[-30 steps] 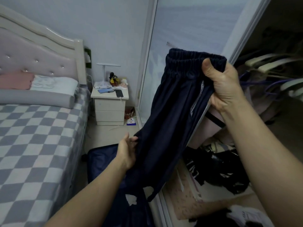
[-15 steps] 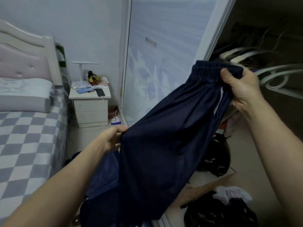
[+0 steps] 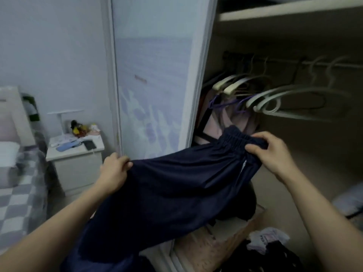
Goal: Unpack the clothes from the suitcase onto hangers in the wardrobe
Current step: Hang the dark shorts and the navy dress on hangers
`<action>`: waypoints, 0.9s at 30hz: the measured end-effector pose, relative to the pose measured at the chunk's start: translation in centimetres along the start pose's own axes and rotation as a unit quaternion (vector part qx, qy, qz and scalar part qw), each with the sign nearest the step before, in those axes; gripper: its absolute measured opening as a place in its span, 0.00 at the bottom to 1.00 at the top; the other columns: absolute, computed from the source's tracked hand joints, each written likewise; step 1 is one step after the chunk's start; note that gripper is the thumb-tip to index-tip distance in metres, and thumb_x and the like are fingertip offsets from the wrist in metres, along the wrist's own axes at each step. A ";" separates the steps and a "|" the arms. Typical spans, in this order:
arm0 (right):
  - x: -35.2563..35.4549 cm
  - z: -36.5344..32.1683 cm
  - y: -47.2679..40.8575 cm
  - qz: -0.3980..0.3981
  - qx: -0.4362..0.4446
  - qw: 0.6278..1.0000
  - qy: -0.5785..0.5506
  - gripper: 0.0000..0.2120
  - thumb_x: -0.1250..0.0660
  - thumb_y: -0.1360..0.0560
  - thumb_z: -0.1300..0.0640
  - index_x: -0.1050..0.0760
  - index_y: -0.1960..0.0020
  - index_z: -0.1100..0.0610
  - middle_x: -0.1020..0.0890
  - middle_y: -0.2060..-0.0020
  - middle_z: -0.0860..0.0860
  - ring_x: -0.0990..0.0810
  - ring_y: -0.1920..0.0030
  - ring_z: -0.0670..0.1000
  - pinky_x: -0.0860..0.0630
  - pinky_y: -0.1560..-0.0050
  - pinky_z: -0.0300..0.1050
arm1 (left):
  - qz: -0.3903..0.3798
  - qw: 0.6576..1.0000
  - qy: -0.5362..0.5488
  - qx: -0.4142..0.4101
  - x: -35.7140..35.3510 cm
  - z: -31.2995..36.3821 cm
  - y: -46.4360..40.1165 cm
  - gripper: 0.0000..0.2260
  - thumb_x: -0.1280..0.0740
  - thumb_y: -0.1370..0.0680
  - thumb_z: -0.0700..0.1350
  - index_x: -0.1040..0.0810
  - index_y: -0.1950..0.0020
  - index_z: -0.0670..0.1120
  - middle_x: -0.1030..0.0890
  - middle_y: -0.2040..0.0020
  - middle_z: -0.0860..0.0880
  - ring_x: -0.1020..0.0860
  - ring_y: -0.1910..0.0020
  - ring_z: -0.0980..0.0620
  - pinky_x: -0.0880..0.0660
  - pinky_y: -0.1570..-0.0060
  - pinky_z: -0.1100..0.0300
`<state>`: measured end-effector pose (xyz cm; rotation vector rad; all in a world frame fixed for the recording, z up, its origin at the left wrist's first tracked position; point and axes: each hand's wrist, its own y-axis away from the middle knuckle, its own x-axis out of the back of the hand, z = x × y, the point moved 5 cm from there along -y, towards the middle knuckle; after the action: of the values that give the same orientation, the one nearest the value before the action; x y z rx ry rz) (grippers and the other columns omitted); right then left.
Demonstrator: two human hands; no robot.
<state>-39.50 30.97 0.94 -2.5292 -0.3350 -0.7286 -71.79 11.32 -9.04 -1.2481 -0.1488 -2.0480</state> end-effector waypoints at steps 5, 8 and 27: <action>5.0 3.0 -1.1 0.086 -0.033 0.986 -0.139 0.05 0.33 0.26 0.64 0.27 0.51 0.59 0.23 0.60 0.48 0.23 0.57 0.51 0.26 0.49 0.50 | -0.007 0.981 0.164 -0.106 0.1 11.5 -2.2 0.12 0.42 0.21 0.36 0.31 0.64 0.44 0.29 0.66 0.49 0.30 0.64 0.52 0.36 0.64 0.69; 7.6 3.7 -1.9 0.093 -0.016 0.985 -0.144 0.04 0.33 0.26 0.63 0.26 0.53 0.56 0.21 0.58 0.49 0.23 0.57 0.47 0.26 0.51 0.50 | -0.024 0.952 0.269 -0.144 -1.2 18.6 -4.0 0.11 0.43 0.20 0.35 0.27 0.60 0.44 0.26 0.64 0.51 0.29 0.63 0.56 0.34 0.62 0.73; 22.4 11.2 -4.4 0.244 0.040 0.963 -0.106 0.11 0.30 0.28 0.60 0.27 0.56 0.45 0.20 0.58 0.43 0.21 0.58 0.38 0.25 0.59 0.34 | 0.036 0.967 -0.116 -0.225 -10.5 46.7 -15.3 0.13 0.39 0.23 0.50 0.25 0.42 0.45 0.23 0.42 0.42 0.24 0.44 0.40 0.28 0.50 0.52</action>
<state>-17.65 42.63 6.71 -2.4661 0.1865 -0.2484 -44.56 48.64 10.86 -1.7423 0.2658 -1.9271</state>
